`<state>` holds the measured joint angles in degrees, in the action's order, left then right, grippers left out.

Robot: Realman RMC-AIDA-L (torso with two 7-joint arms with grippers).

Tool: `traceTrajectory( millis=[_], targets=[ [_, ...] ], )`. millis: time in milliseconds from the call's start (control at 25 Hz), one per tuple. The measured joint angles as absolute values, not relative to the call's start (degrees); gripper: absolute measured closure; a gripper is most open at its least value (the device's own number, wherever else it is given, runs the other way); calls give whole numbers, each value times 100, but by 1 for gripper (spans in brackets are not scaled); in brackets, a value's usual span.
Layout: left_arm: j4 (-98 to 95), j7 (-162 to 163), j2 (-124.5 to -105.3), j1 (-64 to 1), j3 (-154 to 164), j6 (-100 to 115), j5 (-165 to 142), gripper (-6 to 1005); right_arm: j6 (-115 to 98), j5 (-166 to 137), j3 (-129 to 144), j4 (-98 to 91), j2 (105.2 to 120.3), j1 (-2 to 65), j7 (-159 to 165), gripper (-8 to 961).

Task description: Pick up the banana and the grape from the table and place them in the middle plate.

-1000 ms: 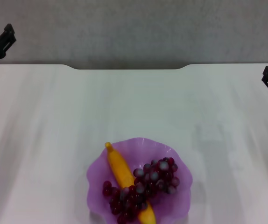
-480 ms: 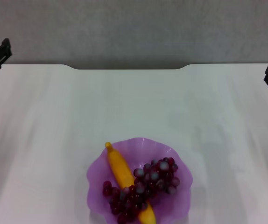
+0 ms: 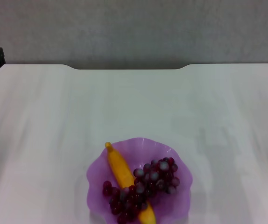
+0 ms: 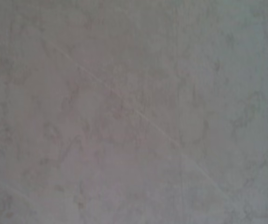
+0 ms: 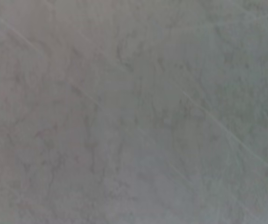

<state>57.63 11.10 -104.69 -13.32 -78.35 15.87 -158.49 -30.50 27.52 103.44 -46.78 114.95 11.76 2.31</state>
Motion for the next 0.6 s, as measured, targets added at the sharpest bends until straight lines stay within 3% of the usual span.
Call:
traceTrajectory(
  millis=[600],
  targets=[
    [5803, 1105, -10489, -1292, -7840, 1624, -15856, 214, -3085, 2742, 10399, -4720, 11505, 1122, 208, 302]
  ],
)
